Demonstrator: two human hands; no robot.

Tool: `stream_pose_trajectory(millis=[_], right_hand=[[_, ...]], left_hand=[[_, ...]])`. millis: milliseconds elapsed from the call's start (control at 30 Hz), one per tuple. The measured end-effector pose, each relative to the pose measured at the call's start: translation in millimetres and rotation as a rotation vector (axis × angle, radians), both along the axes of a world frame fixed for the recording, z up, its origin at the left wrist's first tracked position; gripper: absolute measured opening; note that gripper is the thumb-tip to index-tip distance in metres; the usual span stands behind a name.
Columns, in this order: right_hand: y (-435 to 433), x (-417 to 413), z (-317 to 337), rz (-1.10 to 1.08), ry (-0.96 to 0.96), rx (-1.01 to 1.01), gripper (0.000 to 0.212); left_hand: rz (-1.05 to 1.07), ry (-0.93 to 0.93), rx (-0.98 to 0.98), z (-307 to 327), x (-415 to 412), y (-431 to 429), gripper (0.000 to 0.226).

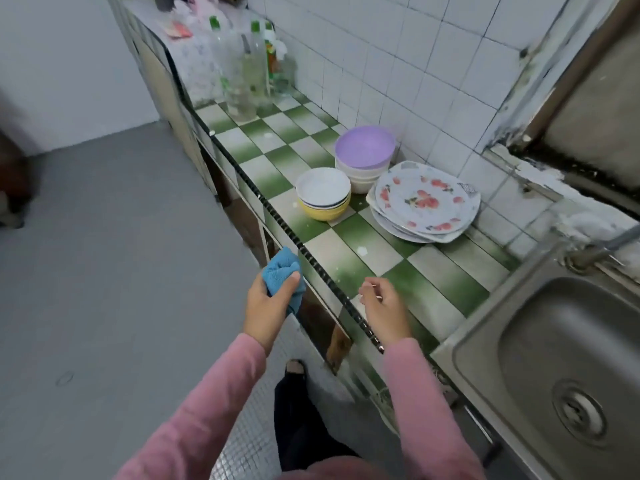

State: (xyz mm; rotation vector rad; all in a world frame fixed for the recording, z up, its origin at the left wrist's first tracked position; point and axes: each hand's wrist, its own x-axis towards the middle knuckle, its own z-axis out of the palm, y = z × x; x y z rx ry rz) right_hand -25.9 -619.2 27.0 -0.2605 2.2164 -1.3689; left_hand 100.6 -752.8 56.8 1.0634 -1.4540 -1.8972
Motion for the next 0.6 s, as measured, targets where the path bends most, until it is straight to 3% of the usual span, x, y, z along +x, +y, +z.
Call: stream_pose_trajectory(millis=[267, 600], right_hand=[[-105.6, -102.2, -10.6, -0.156, -0.134, 0.037, 0.015], [-204.1, -185.1, -20.0, -0.213, -0.326, 0.156, 0.034]], left_hand=[[-0.045, -0.051, -0.029, 2.2, -101.6, -120.1, 0.034], [-0.128, -0.074, -0.011, -9.8, -190.2, -215.5, 0.029]])
